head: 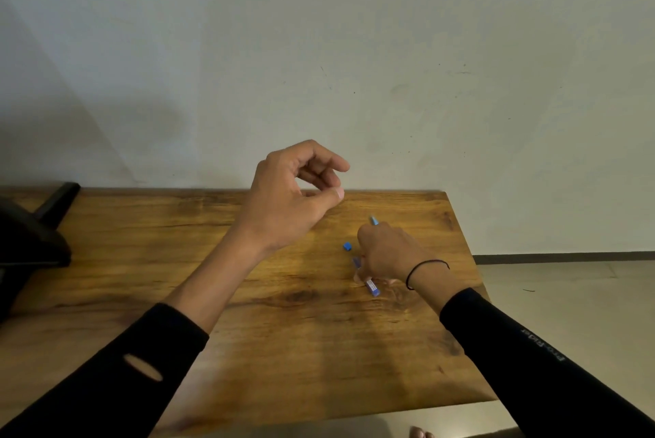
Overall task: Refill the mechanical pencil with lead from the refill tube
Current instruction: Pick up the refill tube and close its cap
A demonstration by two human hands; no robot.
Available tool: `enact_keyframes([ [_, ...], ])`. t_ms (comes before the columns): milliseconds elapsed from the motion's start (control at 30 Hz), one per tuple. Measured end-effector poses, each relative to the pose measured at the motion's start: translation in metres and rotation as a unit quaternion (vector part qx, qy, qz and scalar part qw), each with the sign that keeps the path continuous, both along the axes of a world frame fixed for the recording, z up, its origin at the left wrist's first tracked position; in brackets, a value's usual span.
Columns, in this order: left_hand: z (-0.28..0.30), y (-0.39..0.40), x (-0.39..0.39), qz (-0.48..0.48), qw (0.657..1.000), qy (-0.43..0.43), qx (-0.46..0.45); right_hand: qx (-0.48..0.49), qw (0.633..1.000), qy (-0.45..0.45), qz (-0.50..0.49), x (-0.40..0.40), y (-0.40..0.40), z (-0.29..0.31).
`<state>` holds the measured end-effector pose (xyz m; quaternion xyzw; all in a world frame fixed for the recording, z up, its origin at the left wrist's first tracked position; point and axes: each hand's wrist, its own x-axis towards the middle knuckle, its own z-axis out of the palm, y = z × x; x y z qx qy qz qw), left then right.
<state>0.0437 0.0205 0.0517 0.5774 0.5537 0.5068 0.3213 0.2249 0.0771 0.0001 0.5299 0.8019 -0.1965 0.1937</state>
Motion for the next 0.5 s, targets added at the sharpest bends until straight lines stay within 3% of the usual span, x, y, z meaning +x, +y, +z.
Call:
enact_keyframes([
  [133,-0.016,0.002,-0.002,-0.064,0.964,0.191,-0.176,-0.017,0.999,0.006,-0.033,0.001,0.002,-0.001],
  [233,-0.023,0.000,0.001,-0.101,0.927,0.275,-0.234,-0.005,0.998,0.029,-0.047,0.001,0.003,-0.004],
  [400,-0.020,0.002,-0.001,-0.068,0.914,0.269,-0.295,-0.007,0.990,0.117,-0.074,0.003,0.010,0.006],
  [500,-0.025,0.002,0.003,-0.065,0.923,0.173,-0.338,0.016,0.973,0.214,-0.091,0.003,0.012,0.022],
])
